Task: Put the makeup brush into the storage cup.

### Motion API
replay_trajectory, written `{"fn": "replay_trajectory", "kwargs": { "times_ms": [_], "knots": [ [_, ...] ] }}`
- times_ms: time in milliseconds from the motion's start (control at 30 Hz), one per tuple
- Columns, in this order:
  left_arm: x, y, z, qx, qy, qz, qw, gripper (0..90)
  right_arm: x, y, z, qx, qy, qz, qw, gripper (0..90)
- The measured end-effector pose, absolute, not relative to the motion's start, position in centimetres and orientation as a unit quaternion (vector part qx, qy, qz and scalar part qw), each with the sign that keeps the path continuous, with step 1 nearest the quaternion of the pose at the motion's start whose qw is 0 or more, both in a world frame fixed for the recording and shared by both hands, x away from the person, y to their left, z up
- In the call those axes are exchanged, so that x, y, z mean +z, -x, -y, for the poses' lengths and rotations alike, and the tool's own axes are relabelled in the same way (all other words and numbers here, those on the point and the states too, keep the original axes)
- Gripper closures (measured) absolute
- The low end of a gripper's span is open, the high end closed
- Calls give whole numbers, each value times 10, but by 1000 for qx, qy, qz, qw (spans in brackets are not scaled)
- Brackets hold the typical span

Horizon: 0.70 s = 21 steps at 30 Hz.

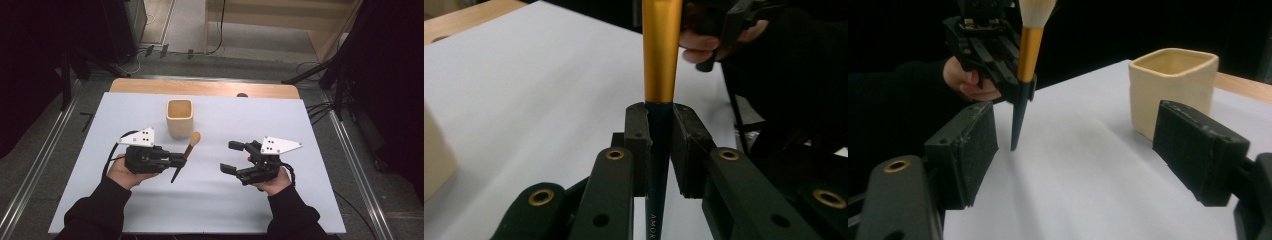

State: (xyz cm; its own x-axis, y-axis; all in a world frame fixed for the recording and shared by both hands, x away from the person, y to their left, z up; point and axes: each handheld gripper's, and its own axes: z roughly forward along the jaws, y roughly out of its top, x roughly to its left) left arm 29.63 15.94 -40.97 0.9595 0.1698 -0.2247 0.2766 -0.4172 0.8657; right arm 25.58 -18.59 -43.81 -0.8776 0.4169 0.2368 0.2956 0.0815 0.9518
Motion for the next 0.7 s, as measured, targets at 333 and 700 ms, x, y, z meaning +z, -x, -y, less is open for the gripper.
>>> {"fn": "replay_trajectory", "kwargs": {
  "times_ms": [333,700],
  "knots": [
    [-413,-292,-148,-70,-842,-123,520,800,-438,-262,166,644,-229,-730,24,271],
    [-423,-287,-132,-69,-845,-118,517,800,-439,-264,150,645,-216,-733,2,352]
  ]
}}
